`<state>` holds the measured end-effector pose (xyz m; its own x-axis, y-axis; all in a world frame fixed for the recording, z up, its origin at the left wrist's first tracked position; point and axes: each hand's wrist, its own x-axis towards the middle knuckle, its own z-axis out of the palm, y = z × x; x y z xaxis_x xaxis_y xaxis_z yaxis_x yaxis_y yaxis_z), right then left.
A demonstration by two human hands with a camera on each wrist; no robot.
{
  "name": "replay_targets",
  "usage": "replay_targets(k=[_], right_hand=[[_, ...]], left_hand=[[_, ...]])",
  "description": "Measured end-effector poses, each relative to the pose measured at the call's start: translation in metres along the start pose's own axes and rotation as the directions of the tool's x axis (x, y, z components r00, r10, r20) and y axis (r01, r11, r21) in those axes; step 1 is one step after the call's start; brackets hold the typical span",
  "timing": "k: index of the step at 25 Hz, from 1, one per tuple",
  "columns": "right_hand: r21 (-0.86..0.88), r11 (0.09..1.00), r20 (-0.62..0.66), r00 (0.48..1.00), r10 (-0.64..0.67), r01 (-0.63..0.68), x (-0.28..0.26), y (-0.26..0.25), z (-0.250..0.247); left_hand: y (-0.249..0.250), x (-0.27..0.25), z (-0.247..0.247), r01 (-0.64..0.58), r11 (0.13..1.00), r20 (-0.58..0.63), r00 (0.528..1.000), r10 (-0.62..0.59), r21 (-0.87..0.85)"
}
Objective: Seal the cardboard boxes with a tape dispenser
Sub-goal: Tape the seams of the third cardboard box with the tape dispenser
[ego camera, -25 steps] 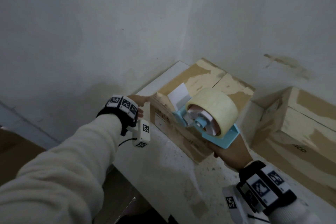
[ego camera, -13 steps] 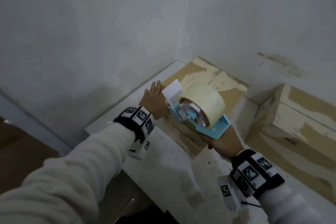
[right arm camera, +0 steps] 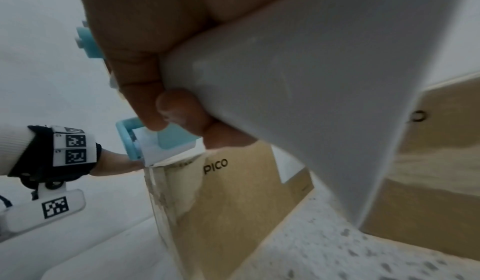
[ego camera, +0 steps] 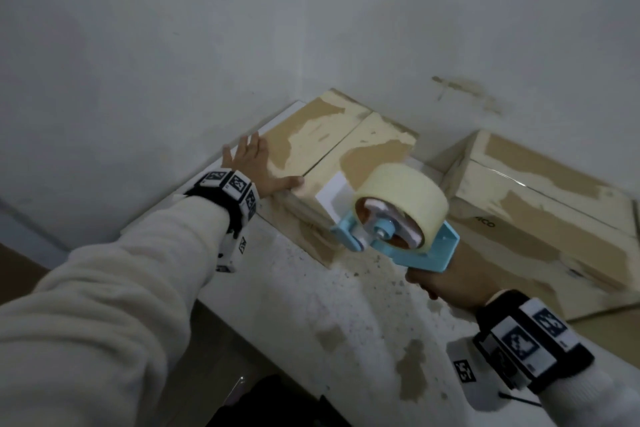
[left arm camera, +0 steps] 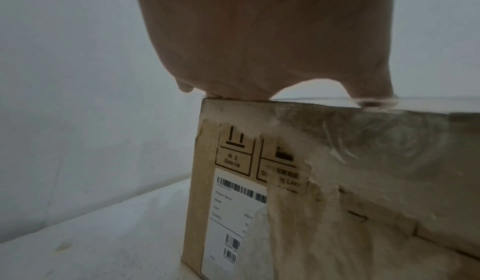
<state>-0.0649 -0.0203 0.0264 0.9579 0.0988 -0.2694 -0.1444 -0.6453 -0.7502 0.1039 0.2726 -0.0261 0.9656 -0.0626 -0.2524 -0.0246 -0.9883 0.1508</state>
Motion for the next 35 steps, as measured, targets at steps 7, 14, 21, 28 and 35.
replay_targets(k=[7, 14, 21, 28, 35], right_hand=[[-0.028, 0.999, -0.042, 0.999, -0.029, 0.028, -0.010, 0.031, -0.001], [-0.033, 0.999, -0.020, 1.000, -0.003, 0.003, -0.005, 0.038, 0.001], [-0.002, 0.999, -0.029, 0.999, -0.040, 0.040, -0.024, 0.051, -0.013], [-0.032, 0.999, 0.001, 1.000, 0.021, -0.021, -0.022, 0.073, -0.007], [0.057, 0.997, -0.033, 0.998, 0.055, -0.053, -0.001, 0.089, 0.018]], left_hand=[[0.016, -0.012, -0.004, 0.044, 0.996, -0.076, 0.996, -0.038, 0.075], [0.105, -0.059, 0.033, -0.249, 0.944, 0.035, 0.968, 0.247, 0.218], [0.105, -0.060, 0.031, -0.263, 0.952, 0.057, 0.965, 0.257, 0.157], [0.103, -0.056, 0.037, -0.268, 0.953, 0.024, 0.963, 0.268, 0.143], [0.098, -0.074, 0.057, -0.318, 0.944, -0.432, 0.867, 0.248, -0.094]])
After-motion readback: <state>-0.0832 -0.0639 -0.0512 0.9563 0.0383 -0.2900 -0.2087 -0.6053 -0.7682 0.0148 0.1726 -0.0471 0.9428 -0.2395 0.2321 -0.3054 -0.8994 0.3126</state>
